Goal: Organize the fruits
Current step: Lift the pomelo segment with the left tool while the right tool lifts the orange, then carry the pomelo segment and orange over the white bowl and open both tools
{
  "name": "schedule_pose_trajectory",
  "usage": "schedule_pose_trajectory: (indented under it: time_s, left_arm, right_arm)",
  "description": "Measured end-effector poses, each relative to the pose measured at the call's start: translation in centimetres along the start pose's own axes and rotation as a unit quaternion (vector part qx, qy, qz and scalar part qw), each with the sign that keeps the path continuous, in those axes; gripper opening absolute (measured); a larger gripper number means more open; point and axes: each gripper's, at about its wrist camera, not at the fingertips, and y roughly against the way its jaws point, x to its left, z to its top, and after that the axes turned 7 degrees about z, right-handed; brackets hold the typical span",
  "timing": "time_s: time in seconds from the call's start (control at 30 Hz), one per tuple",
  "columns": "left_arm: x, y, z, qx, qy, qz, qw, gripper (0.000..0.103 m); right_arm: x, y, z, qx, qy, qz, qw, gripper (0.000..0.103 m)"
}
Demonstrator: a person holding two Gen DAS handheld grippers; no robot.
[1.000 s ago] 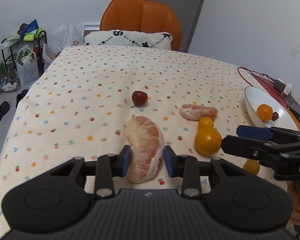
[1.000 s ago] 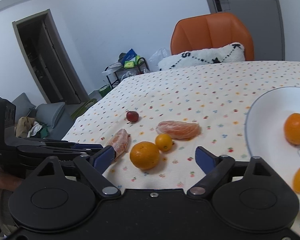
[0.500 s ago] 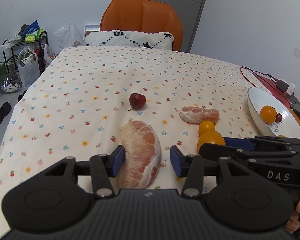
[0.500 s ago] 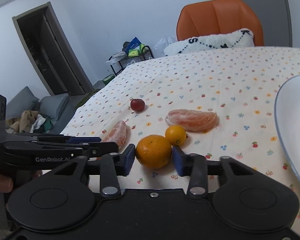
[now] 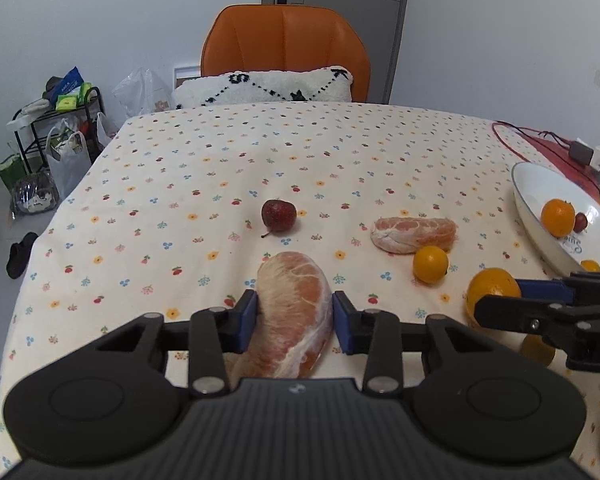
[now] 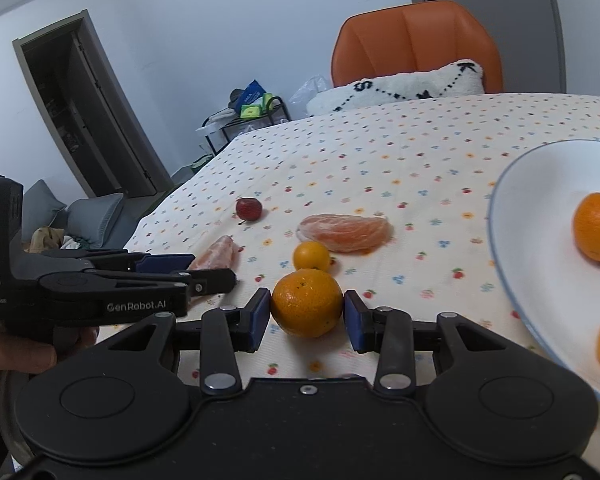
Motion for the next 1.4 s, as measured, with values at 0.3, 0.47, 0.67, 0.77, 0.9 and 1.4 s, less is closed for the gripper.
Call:
schedule_pose_trajectory:
  time_s: [0.3,0.47,0.67,0.77,0.9,1.4]
  left_arm:
    - [-1.3,1.2,0.2,-0.014,-0.007,-0.021,0.9997,0.038]
    - [-2.0,2.2,1.1,-0.030,-0.012,-0.029,0.9991,0.038]
    - [-3.2,2.7,2.0,-0.045,-0.017,-0.041,0.9980,0.038]
    - [-4.1,2.9,2.4,-0.051,-0.026,-0.049,0.9971,0.038]
    - [-5.3,3.0,2.8,-0.057,-0.035,-0.062,0.9958,0.038]
    - [-10.4,2.6,3.8,-0.068,-0.064,-0.120,0.9884,0.038]
  right_arm:
    - [-0.7,1.4,-0.2,-0.012,-0.008,-0.007,1.000,0.038]
    - [-1.0,2.4,0.0,-0.024,-0.009,-0.011,1.000,0.038]
    - [-1.7,3.9,0.3,-0.042,-0.012,-0.019,0.999,0.038]
    - [-2.0,4.6,0.4,-0.050,-0.014,-0.024,0.998,0.038]
    - [-2.8,5.6,0.3,-0.062,-0.020,-0.029,0.997,0.038]
    - [-5.7,10.5,-0.4,-0.102,-0.051,-0.091,0.989,0.038]
